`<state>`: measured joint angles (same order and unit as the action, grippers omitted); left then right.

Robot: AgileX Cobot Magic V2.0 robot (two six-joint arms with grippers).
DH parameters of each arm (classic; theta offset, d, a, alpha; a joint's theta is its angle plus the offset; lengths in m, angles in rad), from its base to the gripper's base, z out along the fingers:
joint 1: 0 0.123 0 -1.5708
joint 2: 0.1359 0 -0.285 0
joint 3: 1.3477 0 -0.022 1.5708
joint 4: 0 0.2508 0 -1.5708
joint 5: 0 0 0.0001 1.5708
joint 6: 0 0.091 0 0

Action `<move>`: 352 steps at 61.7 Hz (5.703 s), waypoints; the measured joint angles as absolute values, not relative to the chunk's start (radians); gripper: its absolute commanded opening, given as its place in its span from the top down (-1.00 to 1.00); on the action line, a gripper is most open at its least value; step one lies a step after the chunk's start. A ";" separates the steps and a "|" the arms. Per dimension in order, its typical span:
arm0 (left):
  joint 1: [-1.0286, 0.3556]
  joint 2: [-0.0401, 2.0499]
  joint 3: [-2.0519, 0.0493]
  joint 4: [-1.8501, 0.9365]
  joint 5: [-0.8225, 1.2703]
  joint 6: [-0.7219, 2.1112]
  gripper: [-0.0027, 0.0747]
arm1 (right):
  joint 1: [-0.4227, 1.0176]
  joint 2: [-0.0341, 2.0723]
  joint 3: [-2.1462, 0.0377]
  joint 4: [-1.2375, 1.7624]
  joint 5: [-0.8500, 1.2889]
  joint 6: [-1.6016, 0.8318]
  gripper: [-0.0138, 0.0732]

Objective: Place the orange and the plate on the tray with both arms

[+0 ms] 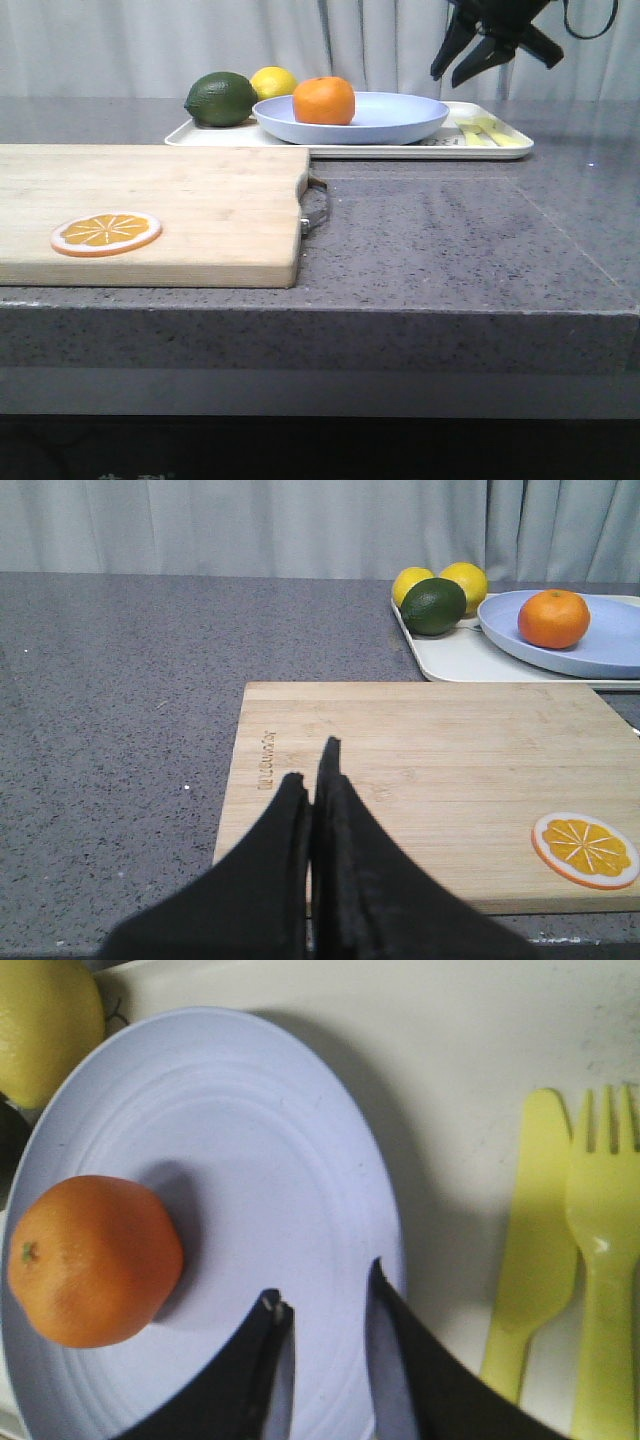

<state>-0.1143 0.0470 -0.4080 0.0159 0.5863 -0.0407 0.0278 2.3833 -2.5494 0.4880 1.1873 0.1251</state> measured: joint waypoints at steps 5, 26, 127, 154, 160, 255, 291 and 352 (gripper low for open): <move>-0.114 0.047 -0.408 0.016 0.586 -0.041 0.98 | 0.028 2.347 -2.557 0.473 1.209 0.125 0.87; -0.114 0.047 -0.408 0.016 0.586 -0.041 0.98 | 0.028 2.270 -2.557 0.417 1.259 0.071 0.94; -0.114 0.047 -0.408 0.016 0.586 -0.041 0.98 | 0.101 0.805 -0.660 0.150 0.545 -0.216 0.94; -0.114 0.047 -0.408 0.016 0.586 -0.041 0.98 | 0.101 0.472 -0.382 0.150 0.226 -0.216 0.94; -0.114 0.047 -0.408 0.016 0.586 -0.041 0.98 | 0.101 0.471 -0.381 0.150 0.203 -0.216 0.94; -0.062 -0.005 -0.263 -0.023 0.443 -0.041 0.98 | 0.101 0.471 -0.381 0.150 0.194 -0.216 0.94; -0.032 -0.005 0.000 -0.044 0.126 -0.041 0.98 | 0.101 0.470 -0.381 0.150 0.192 -0.216 0.94; -0.032 -0.005 0.000 -0.044 0.115 -0.041 0.98 | 0.101 0.470 -0.381 0.150 0.192 -0.216 0.94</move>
<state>-0.0321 -0.0046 0.0001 -0.0440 0.1150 -0.0407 0.1007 0.4697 -0.3815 0.1504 0.1916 -0.2157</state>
